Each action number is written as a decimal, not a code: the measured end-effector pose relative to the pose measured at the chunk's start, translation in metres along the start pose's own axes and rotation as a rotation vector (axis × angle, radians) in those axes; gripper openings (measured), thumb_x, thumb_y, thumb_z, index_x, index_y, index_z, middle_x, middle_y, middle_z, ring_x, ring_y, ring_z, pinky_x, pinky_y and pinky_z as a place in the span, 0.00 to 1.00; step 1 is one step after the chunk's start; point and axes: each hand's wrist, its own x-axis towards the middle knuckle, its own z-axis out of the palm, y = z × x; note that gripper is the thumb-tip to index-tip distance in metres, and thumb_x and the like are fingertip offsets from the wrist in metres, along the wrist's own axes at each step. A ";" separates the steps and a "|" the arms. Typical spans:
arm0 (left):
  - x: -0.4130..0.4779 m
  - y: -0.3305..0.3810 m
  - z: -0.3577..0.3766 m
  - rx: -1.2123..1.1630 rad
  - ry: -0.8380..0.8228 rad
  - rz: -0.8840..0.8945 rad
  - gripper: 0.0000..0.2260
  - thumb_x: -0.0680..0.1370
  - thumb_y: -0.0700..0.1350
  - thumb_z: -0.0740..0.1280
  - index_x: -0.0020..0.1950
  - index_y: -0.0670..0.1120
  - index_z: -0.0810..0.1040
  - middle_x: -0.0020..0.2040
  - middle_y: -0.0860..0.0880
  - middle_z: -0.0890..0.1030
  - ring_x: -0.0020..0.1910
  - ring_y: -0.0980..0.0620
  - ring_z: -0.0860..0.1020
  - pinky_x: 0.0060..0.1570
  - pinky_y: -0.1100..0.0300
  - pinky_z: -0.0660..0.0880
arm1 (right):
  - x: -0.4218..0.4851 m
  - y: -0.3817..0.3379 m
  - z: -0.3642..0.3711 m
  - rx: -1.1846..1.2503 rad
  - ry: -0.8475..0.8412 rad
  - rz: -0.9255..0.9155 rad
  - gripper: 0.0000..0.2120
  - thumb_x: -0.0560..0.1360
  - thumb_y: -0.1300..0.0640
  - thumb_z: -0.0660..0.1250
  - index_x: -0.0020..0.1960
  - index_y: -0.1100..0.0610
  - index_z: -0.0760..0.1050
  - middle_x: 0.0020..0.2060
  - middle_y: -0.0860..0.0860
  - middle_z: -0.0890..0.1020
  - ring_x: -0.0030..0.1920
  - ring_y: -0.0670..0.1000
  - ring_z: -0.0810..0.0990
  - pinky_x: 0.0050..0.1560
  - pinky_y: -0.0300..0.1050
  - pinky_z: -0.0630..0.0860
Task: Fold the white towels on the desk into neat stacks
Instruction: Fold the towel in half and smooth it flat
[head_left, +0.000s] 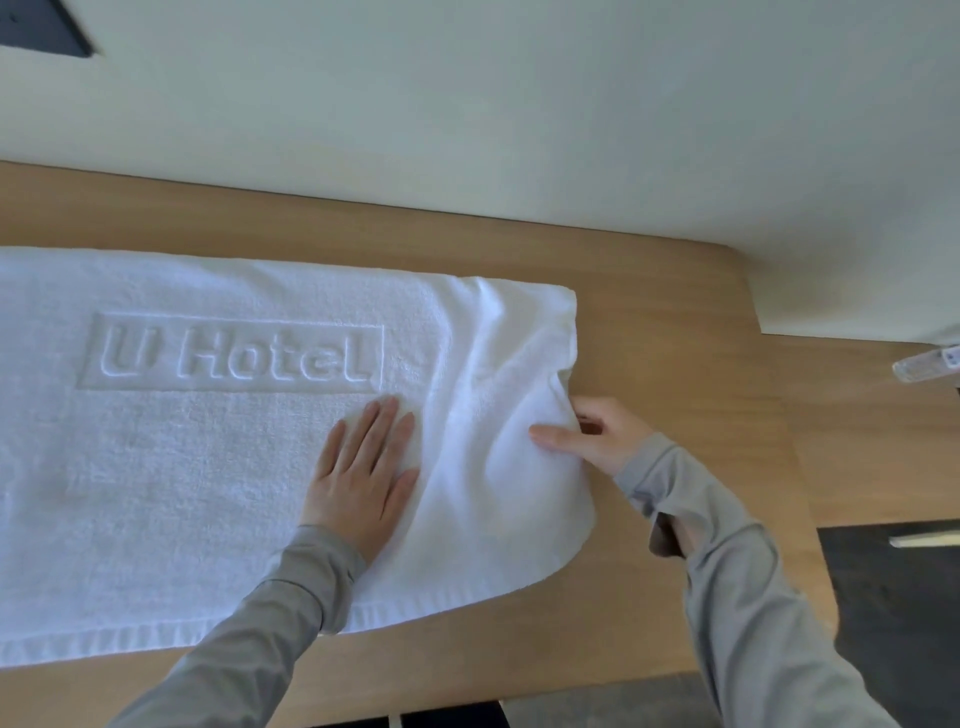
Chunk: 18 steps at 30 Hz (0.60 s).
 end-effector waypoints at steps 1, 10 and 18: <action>0.000 0.000 -0.001 -0.002 0.000 0.000 0.30 0.80 0.57 0.38 0.73 0.45 0.65 0.74 0.46 0.63 0.73 0.45 0.60 0.71 0.48 0.52 | -0.002 0.003 -0.002 0.004 0.014 0.040 0.05 0.70 0.51 0.72 0.46 0.46 0.80 0.45 0.44 0.85 0.48 0.44 0.82 0.47 0.35 0.77; 0.000 0.002 0.002 0.002 -0.009 -0.010 0.29 0.80 0.57 0.39 0.73 0.46 0.64 0.75 0.46 0.62 0.73 0.47 0.60 0.72 0.49 0.49 | -0.036 0.076 0.017 0.105 0.186 0.273 0.07 0.70 0.53 0.71 0.48 0.49 0.77 0.46 0.45 0.82 0.47 0.46 0.81 0.41 0.36 0.76; 0.000 0.001 0.003 0.004 -0.011 -0.012 0.30 0.79 0.58 0.37 0.74 0.46 0.61 0.75 0.46 0.60 0.74 0.48 0.57 0.73 0.49 0.49 | -0.051 0.094 0.022 0.113 0.206 0.341 0.01 0.74 0.54 0.68 0.44 0.50 0.76 0.41 0.43 0.81 0.40 0.41 0.79 0.32 0.29 0.75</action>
